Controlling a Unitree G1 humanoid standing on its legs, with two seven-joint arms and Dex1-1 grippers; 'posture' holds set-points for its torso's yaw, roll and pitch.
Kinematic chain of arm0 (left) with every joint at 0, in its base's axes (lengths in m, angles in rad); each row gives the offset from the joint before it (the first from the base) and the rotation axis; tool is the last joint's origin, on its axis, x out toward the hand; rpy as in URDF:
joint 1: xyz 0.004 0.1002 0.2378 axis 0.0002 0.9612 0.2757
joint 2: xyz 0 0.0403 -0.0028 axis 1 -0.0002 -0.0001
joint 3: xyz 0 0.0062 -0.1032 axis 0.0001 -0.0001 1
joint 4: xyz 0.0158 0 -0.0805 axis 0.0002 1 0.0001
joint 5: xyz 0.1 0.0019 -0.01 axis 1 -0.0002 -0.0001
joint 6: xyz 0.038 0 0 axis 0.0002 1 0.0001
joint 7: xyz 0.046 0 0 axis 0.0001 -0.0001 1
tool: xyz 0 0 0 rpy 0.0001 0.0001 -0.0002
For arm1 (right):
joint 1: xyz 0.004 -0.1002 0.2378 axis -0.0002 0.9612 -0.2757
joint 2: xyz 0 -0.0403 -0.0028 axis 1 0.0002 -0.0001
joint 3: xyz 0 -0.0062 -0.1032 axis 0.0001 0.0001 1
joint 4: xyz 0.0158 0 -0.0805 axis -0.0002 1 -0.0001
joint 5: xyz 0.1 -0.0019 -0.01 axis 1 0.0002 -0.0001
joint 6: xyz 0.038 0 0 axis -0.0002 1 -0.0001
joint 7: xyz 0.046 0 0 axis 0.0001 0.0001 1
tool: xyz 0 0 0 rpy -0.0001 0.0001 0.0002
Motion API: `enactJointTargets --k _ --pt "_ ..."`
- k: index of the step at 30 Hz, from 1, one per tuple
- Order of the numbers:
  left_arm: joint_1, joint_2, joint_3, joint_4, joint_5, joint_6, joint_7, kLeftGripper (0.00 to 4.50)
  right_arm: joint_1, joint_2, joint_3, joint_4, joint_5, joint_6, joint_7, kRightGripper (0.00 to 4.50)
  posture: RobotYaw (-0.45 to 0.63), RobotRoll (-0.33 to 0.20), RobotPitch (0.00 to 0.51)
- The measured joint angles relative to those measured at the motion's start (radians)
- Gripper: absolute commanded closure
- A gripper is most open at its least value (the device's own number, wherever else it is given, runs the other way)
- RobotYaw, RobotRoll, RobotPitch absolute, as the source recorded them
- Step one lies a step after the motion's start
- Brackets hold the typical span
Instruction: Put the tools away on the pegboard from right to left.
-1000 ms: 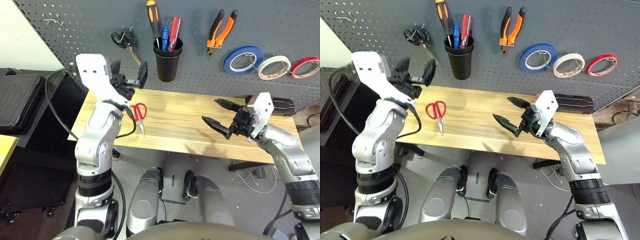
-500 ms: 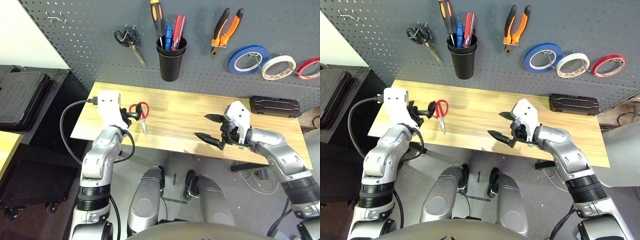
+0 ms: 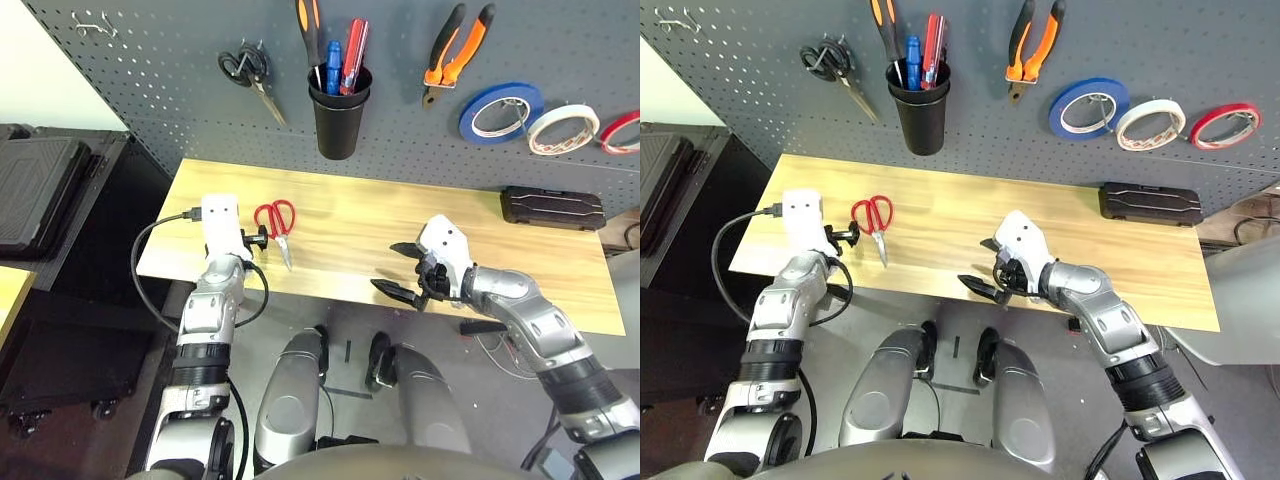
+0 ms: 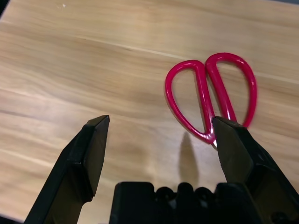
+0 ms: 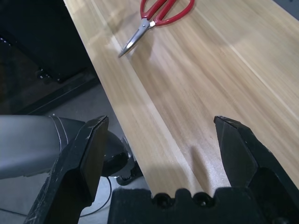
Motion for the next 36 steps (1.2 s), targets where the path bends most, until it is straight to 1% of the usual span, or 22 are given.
enactJointTargets --k 6,11,21,24,29,32,33,34,36 --pt "-0.092 0.024 0.020 0.198 0.021 -0.088 0.011 0.01 0.006 0.000 0.001 -0.043 -0.005 0.031 -0.013 0.00 0.13 0.000 0.342" --pt "-0.139 0.036 0.033 0.333 0.025 -0.153 0.022 0.01 0.024 0.000 0.004 -0.082 -0.005 0.059 -0.024 0.00 0.12 0.000 0.344" --pt "-0.219 0.037 0.031 0.499 0.041 -0.248 0.028 0.01 0.039 -0.014 0.004 -0.115 -0.008 0.082 -0.028 0.00 0.10 0.000 0.340" --pt "-0.237 0.037 0.030 0.549 0.043 -0.268 0.029 0.62 0.038 -0.016 0.007 -0.116 -0.012 0.082 -0.027 0.00 0.10 0.000 0.339" --pt "-0.266 0.034 0.030 0.601 0.043 -0.283 0.034 2.53 0.034 -0.019 0.020 -0.117 -0.013 0.082 -0.025 0.00 0.09 0.000 0.339" --pt "-0.265 0.020 0.029 0.605 0.044 -0.299 0.035 3.82 0.027 -0.024 0.025 -0.117 -0.014 0.082 -0.025 0.00 0.10 0.000 0.334" --pt "-0.265 0.017 0.028 0.605 0.044 -0.304 0.035 4.07 0.024 -0.025 0.027 -0.117 -0.015 0.081 -0.024 0.00 0.10 0.000 0.332" --pt "-0.265 0.013 0.027 0.604 0.045 -0.308 0.036 4.48 0.020 -0.027 0.028 -0.117 -0.016 0.080 -0.024 0.00 0.10 0.000 0.329" --pt "-0.257 0.006 0.030 0.596 0.043 -0.315 0.036 4.48 0.019 -0.029 0.028 -0.117 -0.019 0.075 -0.024 0.00 0.11 0.000 0.325"
